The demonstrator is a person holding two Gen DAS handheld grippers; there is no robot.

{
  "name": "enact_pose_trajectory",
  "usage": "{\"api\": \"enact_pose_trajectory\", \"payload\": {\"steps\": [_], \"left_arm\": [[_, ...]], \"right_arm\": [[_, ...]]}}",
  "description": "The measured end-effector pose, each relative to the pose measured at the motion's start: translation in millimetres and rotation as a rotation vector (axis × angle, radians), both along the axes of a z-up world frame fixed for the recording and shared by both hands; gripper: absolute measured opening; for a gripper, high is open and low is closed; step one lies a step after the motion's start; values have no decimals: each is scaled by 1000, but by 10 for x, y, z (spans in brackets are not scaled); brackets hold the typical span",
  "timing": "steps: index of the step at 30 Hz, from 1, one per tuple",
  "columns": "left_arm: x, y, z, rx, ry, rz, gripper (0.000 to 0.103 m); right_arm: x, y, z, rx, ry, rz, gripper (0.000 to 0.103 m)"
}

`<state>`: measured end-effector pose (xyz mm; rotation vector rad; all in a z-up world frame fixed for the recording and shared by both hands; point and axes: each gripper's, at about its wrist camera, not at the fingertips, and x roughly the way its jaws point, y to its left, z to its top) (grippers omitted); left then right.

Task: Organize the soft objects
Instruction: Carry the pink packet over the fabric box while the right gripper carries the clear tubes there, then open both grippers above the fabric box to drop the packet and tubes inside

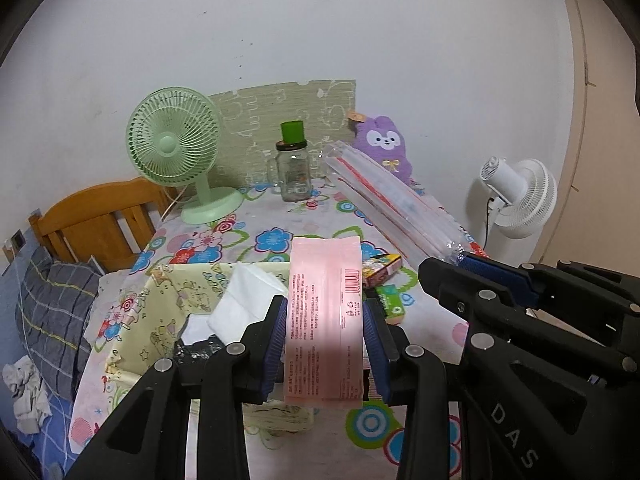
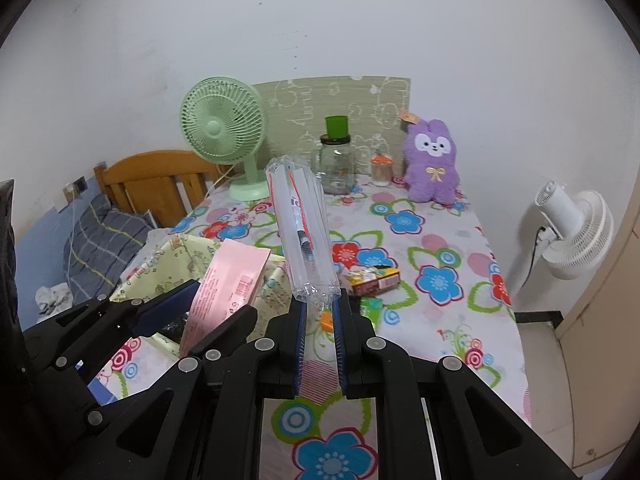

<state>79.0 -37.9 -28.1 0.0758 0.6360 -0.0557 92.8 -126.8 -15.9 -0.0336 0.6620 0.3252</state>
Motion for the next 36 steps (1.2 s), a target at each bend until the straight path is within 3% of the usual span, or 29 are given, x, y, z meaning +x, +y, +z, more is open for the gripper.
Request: {"api": "enact_pose_trajectory", "payload": {"steps": [36], "left_arm": [[393, 1061, -428, 10, 96, 189, 39]], "right_arm": [[487, 1167, -392, -33, 101, 258, 16]]}}
